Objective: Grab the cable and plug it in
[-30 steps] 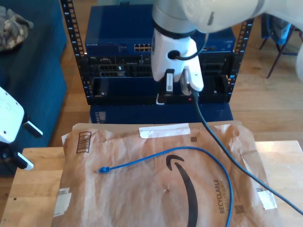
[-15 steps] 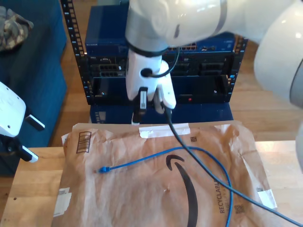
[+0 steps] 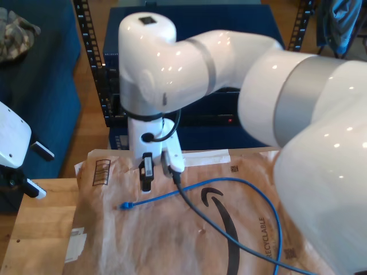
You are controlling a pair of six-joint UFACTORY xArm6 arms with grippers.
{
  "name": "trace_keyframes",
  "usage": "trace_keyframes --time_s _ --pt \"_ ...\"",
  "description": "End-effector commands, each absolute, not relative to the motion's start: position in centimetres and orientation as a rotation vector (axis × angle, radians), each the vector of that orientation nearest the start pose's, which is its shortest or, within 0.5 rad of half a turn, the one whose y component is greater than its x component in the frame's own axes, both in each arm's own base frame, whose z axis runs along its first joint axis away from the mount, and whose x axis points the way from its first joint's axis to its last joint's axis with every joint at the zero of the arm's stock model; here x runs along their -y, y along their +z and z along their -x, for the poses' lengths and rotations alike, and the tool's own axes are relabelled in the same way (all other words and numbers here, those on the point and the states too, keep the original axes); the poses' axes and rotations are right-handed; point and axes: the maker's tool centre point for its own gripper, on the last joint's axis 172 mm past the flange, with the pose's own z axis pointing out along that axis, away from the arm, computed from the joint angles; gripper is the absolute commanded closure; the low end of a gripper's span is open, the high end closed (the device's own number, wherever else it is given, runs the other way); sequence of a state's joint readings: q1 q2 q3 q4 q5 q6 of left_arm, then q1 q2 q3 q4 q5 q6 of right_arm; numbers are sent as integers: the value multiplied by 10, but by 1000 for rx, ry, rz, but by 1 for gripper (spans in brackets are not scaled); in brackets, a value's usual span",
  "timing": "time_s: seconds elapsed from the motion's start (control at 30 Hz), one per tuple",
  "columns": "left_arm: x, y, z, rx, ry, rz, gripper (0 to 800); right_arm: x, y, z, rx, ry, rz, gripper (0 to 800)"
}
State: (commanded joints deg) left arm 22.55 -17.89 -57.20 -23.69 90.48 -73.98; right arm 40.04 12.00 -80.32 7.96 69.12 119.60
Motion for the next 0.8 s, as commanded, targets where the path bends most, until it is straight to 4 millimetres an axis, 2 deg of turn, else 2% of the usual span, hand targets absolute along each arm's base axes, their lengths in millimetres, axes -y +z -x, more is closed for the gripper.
trace_keyframes --time_s 0.13,0.2,0.4,0.5,0.63,0.8 --pt "-23 283 -339 -2157 -601 -1824 0 -367 192 -393 -2052 174 2351 2" --pt "-23 283 -339 -2157 -601 -1824 0 -368 176 -389 -2048 167 2360 2" --pt "-23 281 -338 -2159 -607 -1822 0 -368 143 -389 -2018 113 2380 2" --pt "-21 274 -334 -2166 -630 -1819 0 -369 134 -391 -2001 95 2367 2" --pt "-22 274 -334 -2166 -628 -1819 0 -371 123 -398 -1979 71 2353 2" --pt "-21 266 -332 -2175 -637 -1811 0 -370 105 -396 -1996 75 2373 4"
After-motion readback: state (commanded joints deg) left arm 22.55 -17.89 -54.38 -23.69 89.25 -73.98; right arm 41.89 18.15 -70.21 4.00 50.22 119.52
